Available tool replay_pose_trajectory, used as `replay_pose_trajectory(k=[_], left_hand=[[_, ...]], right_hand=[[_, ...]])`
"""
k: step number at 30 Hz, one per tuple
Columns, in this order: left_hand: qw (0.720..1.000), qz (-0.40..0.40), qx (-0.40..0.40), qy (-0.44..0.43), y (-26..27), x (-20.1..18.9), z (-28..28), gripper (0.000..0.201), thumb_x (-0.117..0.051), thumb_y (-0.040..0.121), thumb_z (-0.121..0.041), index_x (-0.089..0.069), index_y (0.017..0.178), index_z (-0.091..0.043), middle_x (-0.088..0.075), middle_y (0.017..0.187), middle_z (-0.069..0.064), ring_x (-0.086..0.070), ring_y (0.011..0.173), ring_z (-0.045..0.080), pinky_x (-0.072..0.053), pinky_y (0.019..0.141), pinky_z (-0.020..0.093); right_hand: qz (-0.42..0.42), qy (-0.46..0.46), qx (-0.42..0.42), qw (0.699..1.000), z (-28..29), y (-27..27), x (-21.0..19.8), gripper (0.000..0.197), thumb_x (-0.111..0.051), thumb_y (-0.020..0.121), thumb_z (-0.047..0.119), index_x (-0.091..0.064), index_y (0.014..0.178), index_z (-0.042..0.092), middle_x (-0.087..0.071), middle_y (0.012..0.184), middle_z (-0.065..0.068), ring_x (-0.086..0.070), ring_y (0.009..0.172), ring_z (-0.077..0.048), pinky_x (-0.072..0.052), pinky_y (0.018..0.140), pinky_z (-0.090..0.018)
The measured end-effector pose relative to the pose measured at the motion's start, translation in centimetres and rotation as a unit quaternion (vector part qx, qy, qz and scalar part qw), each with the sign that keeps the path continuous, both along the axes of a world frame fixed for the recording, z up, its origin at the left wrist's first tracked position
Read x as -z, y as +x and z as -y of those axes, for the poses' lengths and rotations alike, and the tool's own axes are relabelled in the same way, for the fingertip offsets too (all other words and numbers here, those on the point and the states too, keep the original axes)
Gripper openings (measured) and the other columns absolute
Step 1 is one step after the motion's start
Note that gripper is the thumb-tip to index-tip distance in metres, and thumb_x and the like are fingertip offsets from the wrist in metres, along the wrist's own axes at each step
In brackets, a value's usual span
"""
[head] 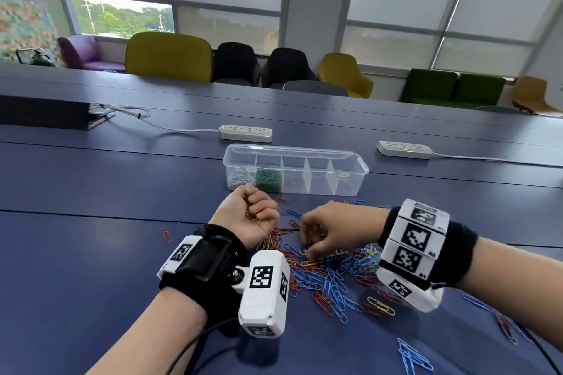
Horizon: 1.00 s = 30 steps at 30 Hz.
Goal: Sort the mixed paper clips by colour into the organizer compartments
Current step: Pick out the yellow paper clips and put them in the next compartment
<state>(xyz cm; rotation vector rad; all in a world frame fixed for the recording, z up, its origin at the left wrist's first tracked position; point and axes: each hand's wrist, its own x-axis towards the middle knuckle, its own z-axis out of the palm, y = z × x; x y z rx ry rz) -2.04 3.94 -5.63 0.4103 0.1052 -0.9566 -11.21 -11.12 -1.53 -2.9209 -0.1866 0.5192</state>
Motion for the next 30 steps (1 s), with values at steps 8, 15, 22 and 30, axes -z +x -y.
replay_pose_trajectory(k=[8, 15, 22, 30], left_hand=[[0.999, 0.032, -0.028, 0.009, 0.5, -0.2, -0.8, 0.036, -0.041, 0.078, -0.017, -0.036, 0.042, -0.018, -0.028, 0.041, -0.006, -0.023, 0.027, 0.009, -0.013, 0.031, 0.020], [0.999, 0.038, -0.031, 0.023, 0.2, -0.5, -0.6, 0.031, -0.043, 0.076, -0.016, -0.037, 0.046, -0.018, -0.029, 0.044, -0.005, -0.024, 0.030, 0.009, -0.016, 0.032, 0.019], [0.998, 0.043, -0.030, 0.031, 0.0, -1.2, -0.8, 0.025, -0.043, 0.076, -0.014, -0.040, 0.052, -0.018, -0.029, 0.047, -0.006, -0.026, 0.032, 0.009, -0.020, 0.033, 0.017], [0.996, 0.020, -0.062, 0.059, -0.2, -1.0, -0.2, 0.041, -0.028, 0.100, -0.019, -0.059, 0.085, 0.004, -0.064, 0.083, 0.022, -0.062, 0.088, 0.032, -0.044, 0.097, 0.045]], right_hand=[[0.007, 0.046, -0.001, 0.999, 0.1, 0.0, 1.1, 0.006, -0.064, 0.085, 0.022, -0.065, 0.085, 0.017, -0.060, 0.072, 0.009, -0.053, 0.063, -0.003, -0.039, 0.058, -0.009], [-0.006, 0.082, 0.010, 0.997, 0.6, -0.5, 0.8, 0.023, -0.070, 0.081, 0.036, -0.066, 0.090, 0.015, -0.063, 0.082, 0.005, -0.054, 0.068, -0.004, -0.042, 0.064, -0.017], [-0.016, 0.046, -0.002, 0.999, 0.1, -0.3, 1.3, 0.013, -0.062, 0.087, 0.025, -0.066, 0.090, 0.013, -0.058, 0.069, 0.009, -0.050, 0.059, -0.002, -0.036, 0.053, -0.008], [0.096, 0.083, 0.012, 0.992, 0.6, -0.2, -1.7, 0.012, -0.058, 0.091, 0.022, -0.065, 0.092, 0.012, -0.059, 0.075, 0.011, -0.050, 0.061, 0.002, -0.040, 0.060, -0.005]])
